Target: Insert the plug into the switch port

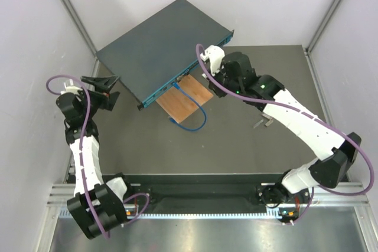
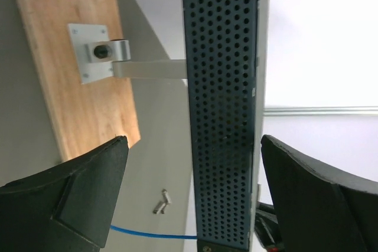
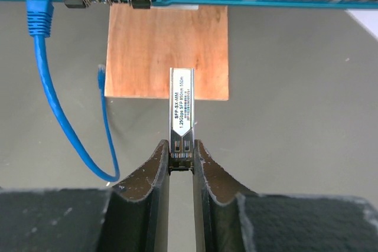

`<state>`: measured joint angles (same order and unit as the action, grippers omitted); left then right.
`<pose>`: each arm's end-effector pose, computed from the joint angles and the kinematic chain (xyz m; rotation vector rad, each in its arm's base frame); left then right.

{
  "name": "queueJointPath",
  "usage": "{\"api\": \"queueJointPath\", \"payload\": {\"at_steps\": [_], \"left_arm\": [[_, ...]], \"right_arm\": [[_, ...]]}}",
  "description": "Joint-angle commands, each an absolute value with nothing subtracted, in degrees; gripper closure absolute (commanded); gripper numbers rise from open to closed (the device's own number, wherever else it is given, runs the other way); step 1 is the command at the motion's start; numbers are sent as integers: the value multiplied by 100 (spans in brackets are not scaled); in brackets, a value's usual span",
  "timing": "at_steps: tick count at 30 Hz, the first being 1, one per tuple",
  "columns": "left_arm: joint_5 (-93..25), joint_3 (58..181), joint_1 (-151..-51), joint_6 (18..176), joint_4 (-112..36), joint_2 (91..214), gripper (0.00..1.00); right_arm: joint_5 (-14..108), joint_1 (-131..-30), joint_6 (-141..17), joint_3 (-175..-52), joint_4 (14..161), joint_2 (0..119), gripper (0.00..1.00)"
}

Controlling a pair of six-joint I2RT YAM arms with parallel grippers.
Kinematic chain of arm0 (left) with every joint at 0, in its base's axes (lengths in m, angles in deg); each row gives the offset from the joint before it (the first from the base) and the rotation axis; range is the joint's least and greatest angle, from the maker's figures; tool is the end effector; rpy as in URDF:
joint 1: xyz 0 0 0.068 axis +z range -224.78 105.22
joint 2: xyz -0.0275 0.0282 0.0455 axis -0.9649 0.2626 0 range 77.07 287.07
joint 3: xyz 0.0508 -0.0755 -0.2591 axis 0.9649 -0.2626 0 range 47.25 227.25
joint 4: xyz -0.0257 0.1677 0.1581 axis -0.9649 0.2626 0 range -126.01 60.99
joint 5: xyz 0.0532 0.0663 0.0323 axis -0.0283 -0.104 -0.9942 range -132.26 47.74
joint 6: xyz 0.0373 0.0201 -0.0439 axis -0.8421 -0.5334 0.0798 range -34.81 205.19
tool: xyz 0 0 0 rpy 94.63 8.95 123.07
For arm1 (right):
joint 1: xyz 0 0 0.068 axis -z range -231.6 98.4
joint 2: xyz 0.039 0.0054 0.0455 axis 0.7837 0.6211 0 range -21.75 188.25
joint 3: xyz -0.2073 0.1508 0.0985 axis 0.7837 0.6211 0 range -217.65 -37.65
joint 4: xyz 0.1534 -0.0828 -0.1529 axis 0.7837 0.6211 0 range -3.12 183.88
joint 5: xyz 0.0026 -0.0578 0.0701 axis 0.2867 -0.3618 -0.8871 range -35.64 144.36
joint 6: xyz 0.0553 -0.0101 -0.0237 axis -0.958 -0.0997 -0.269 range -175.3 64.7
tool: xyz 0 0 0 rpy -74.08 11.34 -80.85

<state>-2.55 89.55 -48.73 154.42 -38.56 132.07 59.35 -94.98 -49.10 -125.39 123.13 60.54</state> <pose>0.1890 0.0599 0.3238 -0.9481 1.5889 -1.1400 0.2159 0.1986 0.3958 -0.8409 1.9460 0.2964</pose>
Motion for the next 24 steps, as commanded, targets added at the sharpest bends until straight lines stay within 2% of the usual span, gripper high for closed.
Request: {"api": "queueJointPath", "payload": {"at_steps": [1, 7, 10, 11, 14, 17, 20, 24], "left_arm": [[54, 8821, -4850, 15911, -5296, 13262, 1], [46, 8575, -4981, 16261, -6104, 13472, 4], [-33, 8416, -5086, 16437, -6413, 13621, 13], [-77, 8347, -5122, 16482, -6588, 13648, 21], [-156, 8267, -5245, 16570, -6939, 13798, 35], [-235, 8240, -5351, 16588, -7064, 13859, 42], [-218, 8258, -5430, 16518, -7038, 13877, 59], [-157, 8258, -5465, 16509, -7029, 13877, 71]], "right_arm": [[5972, -9564, -5196, -12694, 12063, 6192, 100], [5893, -9599, -5310, -12914, 12063, 6394, 100], [5884, -9616, -5345, -13010, 12054, 6482, 100], [5884, -9616, -5354, -13037, 12054, 6500, 100], [5884, -9669, -5459, -13186, 12090, 6588, 100], [5937, -9713, -5495, -13344, 12125, 6693, 100], [5919, -9731, -5695, -13546, 12204, 6843, 100], [5998, -9739, -5767, -13740, 12300, 7018, 100]]}}
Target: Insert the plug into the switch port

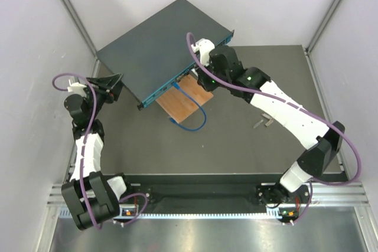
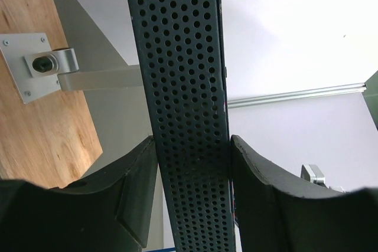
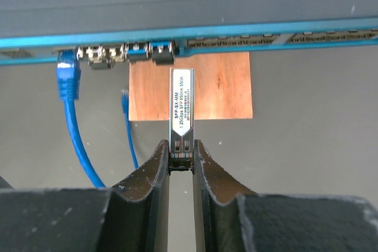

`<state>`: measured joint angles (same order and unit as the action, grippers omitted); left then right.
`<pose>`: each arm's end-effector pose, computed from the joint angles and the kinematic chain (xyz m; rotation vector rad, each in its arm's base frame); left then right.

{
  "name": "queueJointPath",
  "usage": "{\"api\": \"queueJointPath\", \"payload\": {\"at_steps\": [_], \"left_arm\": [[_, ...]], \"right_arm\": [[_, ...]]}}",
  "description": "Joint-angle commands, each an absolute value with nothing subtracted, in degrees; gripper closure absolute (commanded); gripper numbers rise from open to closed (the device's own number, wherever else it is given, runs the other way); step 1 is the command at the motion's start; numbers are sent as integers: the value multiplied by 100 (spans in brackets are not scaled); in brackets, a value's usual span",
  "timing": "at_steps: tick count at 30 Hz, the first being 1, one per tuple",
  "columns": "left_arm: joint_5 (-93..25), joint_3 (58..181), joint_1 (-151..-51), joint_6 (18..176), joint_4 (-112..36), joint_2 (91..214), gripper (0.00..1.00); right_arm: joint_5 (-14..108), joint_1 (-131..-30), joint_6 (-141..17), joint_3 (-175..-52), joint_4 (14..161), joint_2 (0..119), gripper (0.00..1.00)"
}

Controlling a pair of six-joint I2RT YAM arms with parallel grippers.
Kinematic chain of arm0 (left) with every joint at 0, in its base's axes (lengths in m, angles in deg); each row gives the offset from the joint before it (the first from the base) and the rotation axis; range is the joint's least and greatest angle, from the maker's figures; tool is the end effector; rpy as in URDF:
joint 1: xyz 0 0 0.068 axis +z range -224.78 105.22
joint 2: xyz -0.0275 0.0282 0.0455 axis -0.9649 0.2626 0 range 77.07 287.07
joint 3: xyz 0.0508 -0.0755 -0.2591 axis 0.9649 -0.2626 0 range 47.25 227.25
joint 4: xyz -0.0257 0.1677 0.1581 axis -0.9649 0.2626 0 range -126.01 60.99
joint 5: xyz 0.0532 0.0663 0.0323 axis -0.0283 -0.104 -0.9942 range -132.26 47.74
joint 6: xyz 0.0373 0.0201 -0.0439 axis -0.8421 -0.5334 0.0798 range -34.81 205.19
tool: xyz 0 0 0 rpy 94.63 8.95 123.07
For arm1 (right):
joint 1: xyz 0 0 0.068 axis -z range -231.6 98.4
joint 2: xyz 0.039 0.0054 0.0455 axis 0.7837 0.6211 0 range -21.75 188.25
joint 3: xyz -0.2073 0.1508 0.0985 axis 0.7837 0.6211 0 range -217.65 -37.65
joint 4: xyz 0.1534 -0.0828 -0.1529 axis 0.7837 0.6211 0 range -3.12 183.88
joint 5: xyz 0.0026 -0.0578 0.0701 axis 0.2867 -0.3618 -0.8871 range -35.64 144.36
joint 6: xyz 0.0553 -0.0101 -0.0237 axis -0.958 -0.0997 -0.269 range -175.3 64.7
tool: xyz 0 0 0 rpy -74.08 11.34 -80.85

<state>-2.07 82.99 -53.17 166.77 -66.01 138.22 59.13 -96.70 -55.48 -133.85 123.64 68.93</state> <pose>0.2140 0.0531 0.3179 -0.8346 1.4472 -1.3331 0.2367 0.2323 0.3977 -0.7700 1.9939 0.3811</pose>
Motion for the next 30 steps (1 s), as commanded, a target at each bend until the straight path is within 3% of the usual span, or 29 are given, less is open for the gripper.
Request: {"api": "queueJointPath", "payload": {"at_steps": [1, 6, 30], "left_arm": [[-139, 8258, -5465, 16500, -7003, 13860, 78], [-139, 8284, -5491, 16403, -6897, 13798, 100], [-209, 8486, -5632, 16113, -6466, 13780, 100]], "right_arm": [[6016, -9731, -5767, -13766, 12344, 7062, 100], [5981, -9731, -5846, -13942, 12441, 7168, 100], [6367, -9836, -5196, -14355, 12810, 7432, 100]]}}
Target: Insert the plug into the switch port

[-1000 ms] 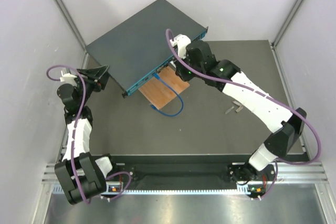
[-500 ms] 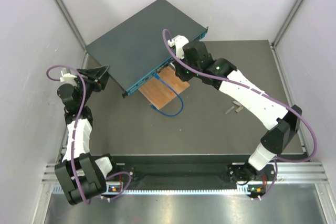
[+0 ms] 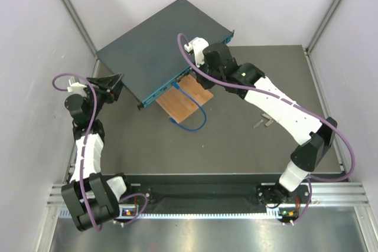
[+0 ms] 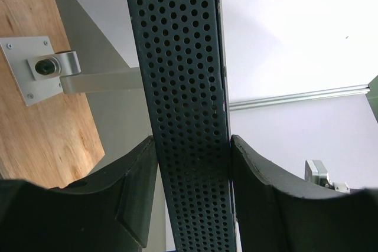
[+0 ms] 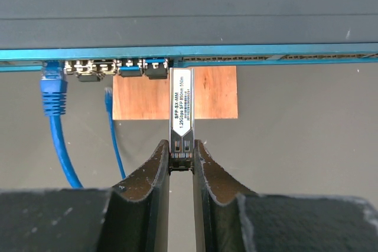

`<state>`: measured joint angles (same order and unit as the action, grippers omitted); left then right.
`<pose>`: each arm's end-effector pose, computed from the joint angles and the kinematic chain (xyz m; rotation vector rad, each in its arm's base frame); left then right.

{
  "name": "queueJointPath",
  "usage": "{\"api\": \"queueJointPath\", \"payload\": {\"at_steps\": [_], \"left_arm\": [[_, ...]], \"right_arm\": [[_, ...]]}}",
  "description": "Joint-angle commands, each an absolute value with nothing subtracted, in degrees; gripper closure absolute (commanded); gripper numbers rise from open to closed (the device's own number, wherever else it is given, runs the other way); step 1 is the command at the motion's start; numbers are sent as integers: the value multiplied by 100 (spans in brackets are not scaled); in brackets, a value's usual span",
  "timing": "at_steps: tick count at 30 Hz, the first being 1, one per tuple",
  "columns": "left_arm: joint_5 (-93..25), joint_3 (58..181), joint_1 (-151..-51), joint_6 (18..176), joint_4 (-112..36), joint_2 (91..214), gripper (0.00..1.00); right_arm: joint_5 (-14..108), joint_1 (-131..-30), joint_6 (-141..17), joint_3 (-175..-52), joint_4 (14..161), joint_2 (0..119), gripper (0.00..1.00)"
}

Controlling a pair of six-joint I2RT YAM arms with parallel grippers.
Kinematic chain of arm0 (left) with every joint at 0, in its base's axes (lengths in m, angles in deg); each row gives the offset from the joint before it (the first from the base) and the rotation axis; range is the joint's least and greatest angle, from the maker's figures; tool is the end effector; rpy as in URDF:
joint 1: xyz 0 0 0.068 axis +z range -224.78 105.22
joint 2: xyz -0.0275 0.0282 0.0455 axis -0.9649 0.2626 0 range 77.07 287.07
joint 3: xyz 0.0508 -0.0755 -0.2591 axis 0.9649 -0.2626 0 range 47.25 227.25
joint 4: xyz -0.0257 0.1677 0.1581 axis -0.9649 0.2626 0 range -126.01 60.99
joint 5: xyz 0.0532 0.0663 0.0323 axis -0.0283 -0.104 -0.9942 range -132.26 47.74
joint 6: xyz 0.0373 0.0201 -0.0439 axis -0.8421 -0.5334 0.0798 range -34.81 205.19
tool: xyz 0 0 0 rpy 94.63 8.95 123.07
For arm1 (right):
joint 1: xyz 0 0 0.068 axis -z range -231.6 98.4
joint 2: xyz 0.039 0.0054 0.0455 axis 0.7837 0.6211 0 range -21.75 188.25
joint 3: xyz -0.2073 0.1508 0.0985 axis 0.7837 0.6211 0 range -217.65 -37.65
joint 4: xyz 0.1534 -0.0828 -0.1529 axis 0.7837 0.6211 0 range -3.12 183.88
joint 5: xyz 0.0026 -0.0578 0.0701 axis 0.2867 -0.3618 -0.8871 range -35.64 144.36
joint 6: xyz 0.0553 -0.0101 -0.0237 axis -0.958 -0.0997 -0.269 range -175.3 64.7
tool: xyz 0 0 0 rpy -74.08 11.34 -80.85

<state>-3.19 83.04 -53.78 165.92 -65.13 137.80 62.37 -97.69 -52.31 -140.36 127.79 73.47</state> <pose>0.2136 0.0512 0.3180 -0.8352 1.4482 -1.3172 0.2453 0.2457 0.4000 -0.8229 1.9985 0.2865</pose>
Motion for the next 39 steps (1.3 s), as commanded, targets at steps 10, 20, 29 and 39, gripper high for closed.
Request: {"api": "queueJointPath", "payload": {"at_steps": [10, 20, 29, 39], "left_arm": [[-218, 8486, -5623, 16104, -6484, 13798, 100], [-253, 8469, -5623, 16122, -6501, 13815, 100], [-227, 8460, -5623, 16122, -6501, 13780, 100], [-253, 8390, -5623, 16104, -6510, 13763, 100]], "right_arm": [[6578, -9845, -5134, -14443, 12810, 7555, 100], [6596, -9845, -5143, -14575, 12846, 7678, 100], [6693, -9836, -5178, -14663, 12854, 7766, 100], [6719, -9836, -5169, -14786, 12863, 7696, 100]]}}
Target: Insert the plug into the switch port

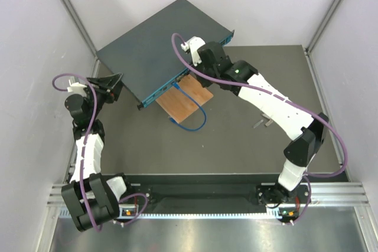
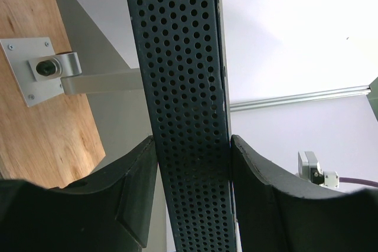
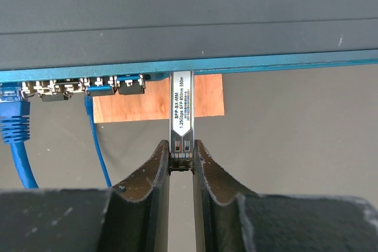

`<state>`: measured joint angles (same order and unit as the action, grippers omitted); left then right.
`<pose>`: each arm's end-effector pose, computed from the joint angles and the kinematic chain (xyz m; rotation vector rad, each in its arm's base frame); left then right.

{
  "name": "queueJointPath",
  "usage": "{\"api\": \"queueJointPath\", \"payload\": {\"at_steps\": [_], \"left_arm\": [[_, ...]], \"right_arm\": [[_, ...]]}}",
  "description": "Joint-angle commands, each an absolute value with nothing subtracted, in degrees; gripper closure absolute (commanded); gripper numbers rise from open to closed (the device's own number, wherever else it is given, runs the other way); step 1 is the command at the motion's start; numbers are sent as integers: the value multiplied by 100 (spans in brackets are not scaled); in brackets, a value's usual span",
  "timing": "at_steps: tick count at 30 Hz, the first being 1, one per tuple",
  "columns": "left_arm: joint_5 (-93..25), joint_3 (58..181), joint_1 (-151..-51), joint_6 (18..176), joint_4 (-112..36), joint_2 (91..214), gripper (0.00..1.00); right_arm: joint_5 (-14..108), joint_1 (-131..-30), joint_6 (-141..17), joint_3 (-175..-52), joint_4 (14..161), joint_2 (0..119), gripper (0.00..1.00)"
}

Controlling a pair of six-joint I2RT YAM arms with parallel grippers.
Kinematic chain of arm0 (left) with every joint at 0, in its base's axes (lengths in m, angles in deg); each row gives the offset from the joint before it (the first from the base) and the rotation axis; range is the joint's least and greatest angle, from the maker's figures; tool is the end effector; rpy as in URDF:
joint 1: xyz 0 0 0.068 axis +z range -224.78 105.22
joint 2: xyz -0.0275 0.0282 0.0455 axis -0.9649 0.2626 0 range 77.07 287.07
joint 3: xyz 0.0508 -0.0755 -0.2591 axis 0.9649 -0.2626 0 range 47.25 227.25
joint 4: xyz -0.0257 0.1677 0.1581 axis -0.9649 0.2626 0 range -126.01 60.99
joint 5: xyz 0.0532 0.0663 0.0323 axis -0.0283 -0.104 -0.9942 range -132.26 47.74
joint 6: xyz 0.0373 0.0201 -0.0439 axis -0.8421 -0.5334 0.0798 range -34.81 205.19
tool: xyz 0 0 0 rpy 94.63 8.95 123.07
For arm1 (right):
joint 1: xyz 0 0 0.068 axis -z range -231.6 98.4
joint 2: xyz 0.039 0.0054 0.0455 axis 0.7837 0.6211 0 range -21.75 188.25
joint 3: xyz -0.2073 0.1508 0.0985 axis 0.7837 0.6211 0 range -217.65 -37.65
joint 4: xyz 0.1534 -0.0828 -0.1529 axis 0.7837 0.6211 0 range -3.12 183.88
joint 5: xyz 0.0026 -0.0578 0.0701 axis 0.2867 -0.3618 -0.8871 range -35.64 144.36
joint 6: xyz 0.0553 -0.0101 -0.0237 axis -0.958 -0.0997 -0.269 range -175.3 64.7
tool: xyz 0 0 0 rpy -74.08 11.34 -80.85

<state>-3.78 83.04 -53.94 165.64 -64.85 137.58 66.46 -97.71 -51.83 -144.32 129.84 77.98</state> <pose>0.2132 0.0507 0.3182 -0.8371 1.4450 -1.3086 0.2600 0.2566 0.3912 -0.8095 2.0344 0.1891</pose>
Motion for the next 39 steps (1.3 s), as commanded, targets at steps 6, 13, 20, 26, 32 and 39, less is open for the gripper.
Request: {"api": "queueJointPath", "payload": {"at_steps": [6, 13, 20, 26, 32, 39], "left_arm": [[-253, 8381, -5623, 16104, -6502, 13763, 100], [-262, 8363, -5632, 16095, -6510, 13745, 100], [-271, 8363, -5623, 16087, -6510, 13754, 100], [-271, 8363, -5623, 16060, -6502, 13763, 100], [-279, 8355, -5623, 16034, -6484, 13763, 100], [-280, 8346, -5623, 16034, -6484, 13780, 100]], "right_arm": [[6579, -9836, -5178, -14874, 12898, 7722, 100], [6359, -9871, -5266, -14953, 12951, 7862, 100], [6289, -9968, -5284, -14874, 12960, 7907, 100], [6350, -10003, -5266, -14909, 12951, 7968, 100], [6236, -10021, -5248, -14909, 12960, 7977, 100], [6332, -10144, -5213, -14874, 12898, 7836, 100]]}}
